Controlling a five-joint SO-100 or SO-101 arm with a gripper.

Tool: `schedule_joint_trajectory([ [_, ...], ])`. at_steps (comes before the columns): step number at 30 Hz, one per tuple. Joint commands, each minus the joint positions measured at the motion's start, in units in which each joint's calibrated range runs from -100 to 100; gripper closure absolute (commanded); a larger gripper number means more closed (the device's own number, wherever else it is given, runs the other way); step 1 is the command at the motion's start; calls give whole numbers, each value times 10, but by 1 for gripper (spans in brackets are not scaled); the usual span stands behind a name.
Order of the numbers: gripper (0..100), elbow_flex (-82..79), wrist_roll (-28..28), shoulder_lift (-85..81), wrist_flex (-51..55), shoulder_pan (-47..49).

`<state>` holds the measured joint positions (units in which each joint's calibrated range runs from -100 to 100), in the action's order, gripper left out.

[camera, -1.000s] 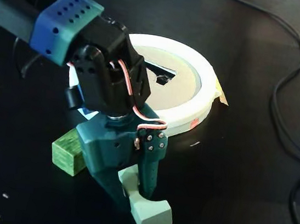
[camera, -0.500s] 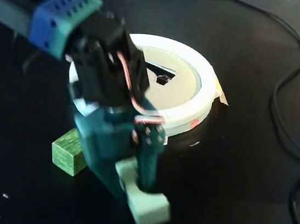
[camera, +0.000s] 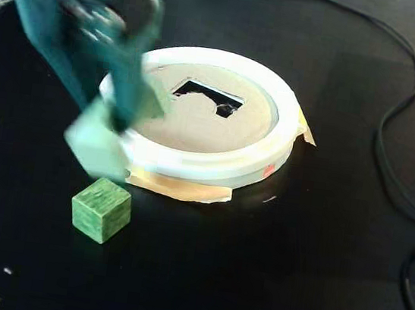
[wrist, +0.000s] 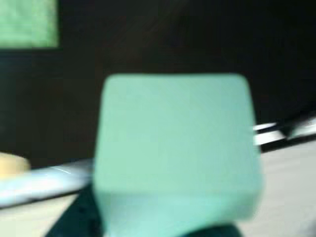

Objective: Pick up the U shape block and drop it in corresponding U shaped hole

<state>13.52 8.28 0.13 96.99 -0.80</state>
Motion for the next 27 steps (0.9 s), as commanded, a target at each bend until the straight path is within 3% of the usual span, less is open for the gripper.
schedule_joint_trajectory([
  [1,93,46,174,-81,30,113],
  [5,91,45,233,-82,30,162],
  [12,91,46,259,-92,30,245],
  [20,92,46,469,-72,12,395],
  [27,92,43,558,31,-131,446],
])
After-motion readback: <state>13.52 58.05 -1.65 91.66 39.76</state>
